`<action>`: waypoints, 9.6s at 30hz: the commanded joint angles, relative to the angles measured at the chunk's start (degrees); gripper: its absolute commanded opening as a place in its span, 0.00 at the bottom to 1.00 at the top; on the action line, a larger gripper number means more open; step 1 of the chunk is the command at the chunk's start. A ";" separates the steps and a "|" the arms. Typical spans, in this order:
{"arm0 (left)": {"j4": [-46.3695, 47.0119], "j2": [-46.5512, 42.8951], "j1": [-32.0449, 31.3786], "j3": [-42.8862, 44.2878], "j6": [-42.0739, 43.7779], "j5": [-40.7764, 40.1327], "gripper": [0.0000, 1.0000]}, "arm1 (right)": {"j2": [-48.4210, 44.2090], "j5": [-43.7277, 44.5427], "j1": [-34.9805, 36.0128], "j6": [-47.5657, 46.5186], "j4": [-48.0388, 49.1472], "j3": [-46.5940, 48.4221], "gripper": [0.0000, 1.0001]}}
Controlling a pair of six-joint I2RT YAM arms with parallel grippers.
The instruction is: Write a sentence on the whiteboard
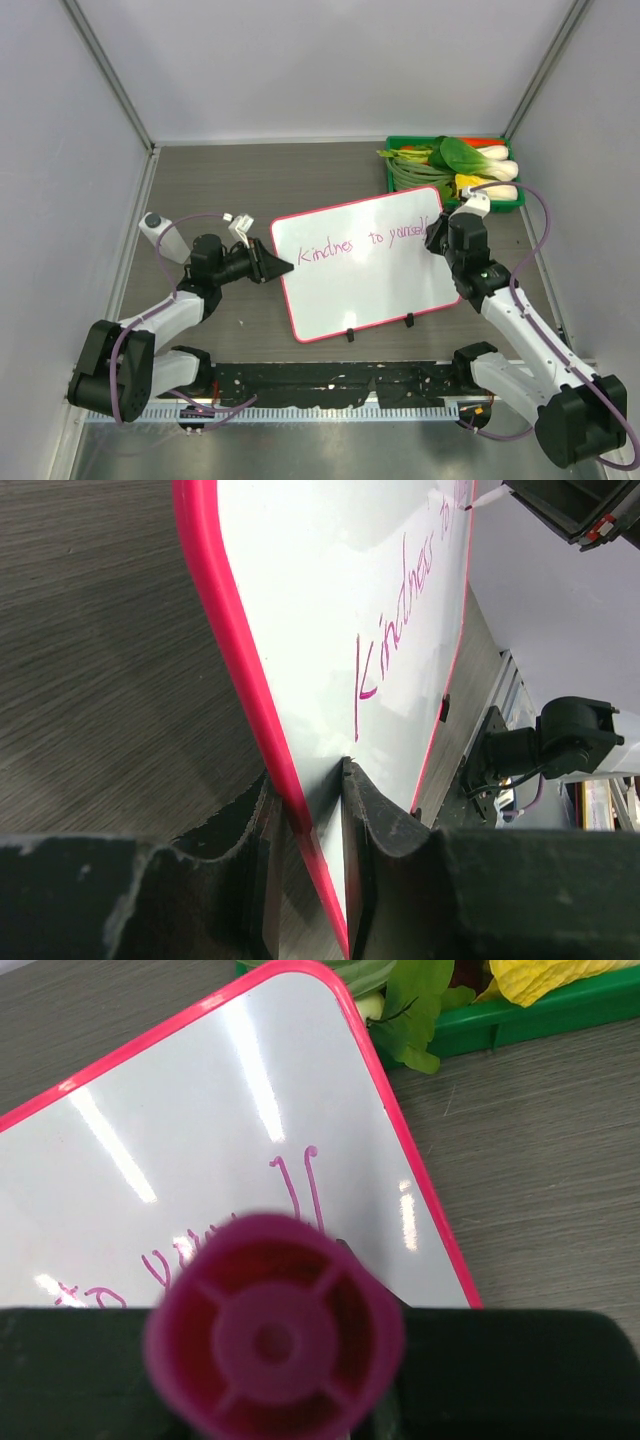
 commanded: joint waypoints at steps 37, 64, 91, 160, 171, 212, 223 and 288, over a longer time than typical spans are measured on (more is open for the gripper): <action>-3.13 0.98 -1.30 0.25 4.35 -1.30 0.00 | 3.67 9.47 -0.25 -1.58 1.74 6.37 0.01; -3.40 0.46 -1.30 0.34 4.52 -1.21 0.00 | -0.82 -0.05 11.57 -4.56 5.25 7.60 0.01; -2.78 0.81 -1.30 0.07 4.17 -0.77 0.00 | 20.54 9.82 47.56 -3.87 30.40 5.41 0.01; -3.48 0.46 -1.30 0.25 4.52 -0.77 0.00 | 27.40 11.94 49.58 -2.20 25.56 8.05 0.01; -3.22 0.63 -1.39 0.16 4.44 -0.86 0.00 | 25.56 8.51 49.76 -0.79 22.40 5.06 0.01; -3.75 0.46 -1.39 0.34 4.61 -0.95 0.00 | 29.16 10.79 50.20 -0.97 24.86 10.42 0.01; -3.57 0.37 -1.47 0.16 4.61 -1.13 0.00 | 27.58 14.31 48.97 -1.58 21.96 9.63 0.01; -3.40 0.81 -1.39 0.42 4.53 -1.30 0.00 | 23.63 12.99 48.53 0.35 21.78 4.09 0.01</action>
